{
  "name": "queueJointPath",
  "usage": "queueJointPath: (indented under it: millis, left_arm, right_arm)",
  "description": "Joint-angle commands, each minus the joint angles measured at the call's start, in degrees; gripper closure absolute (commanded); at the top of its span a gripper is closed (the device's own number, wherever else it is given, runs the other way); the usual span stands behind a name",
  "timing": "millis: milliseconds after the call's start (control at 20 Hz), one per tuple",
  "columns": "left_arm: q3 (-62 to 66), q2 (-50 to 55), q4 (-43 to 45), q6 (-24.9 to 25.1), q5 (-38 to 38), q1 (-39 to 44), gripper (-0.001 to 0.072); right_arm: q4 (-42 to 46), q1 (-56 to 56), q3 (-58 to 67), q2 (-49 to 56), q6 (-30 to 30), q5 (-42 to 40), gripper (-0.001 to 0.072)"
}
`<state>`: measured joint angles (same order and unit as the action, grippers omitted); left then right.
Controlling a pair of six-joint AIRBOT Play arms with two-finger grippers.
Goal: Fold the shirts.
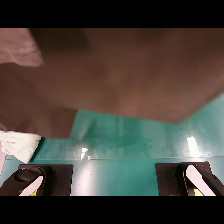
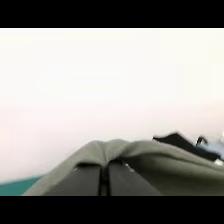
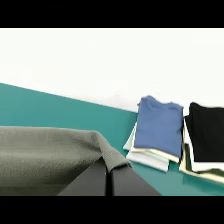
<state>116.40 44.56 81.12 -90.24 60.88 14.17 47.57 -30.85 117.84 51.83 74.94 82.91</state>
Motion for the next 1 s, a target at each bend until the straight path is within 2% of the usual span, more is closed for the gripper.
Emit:
queueJointPath:
  millis: [0,150,250,350,450,500,700,850,950]
  left_arm:
    - [-8.3,2.1,4.2,-1.8,4.4,0.0,0.0683]
    - [-19.7,8.1,4.1,-2.8,5.1,0.0,0.0683]
    - [-26.1,14.1,3.1,-3.0,4.4,0.0,0.0683]
    - [-30.8,21.1,2.8,-4.1,1.2,-0.6,0.0683]
    - [-32.3,28.9,-1.0,-5.4,-2.4,-3.6,0.0683]
    - [-32.2,32.4,-4.6,-4.5,-3.7,-5.4,0.0683]
    - [-32.2,43.3,-19.8,7.1,-7.9,-10.6,0.0683]
    - [-32.2,45.4,-20.4,8.4,-5.7,-14.3,0.0683]
    - [-31.9,45.4,-20.4,12.2,-0.5,-17.6,0.0683]
  right_arm:
    - [0.0,-1.1,-3.1,3.2,2.3,3.6,0.0700]
    - [1.7,1.7,-14.3,8.1,2.3,5.3,0.0700]
    - [8.7,7.1,-20.9,13.0,2.3,5.6,0.0700]
    - [15.8,13.0,-26.6,19.1,2.3,4.9,0.0700]
    - [17.6,16.8,-30.3,25.7,2.3,1.6,0.0700]
    - [17.5,17.9,-30.7,29.2,2.3,-0.8,0.0700]
    - [15.5,20.6,-23.8,40.3,2.3,-6.8,0.0700]
    - [15.0,20.9,-16.3,44.6,2.3,-5.6,0.0700]
    - [15.1,19.8,-14.6,44.7,2.0,-2.9,0.0700]
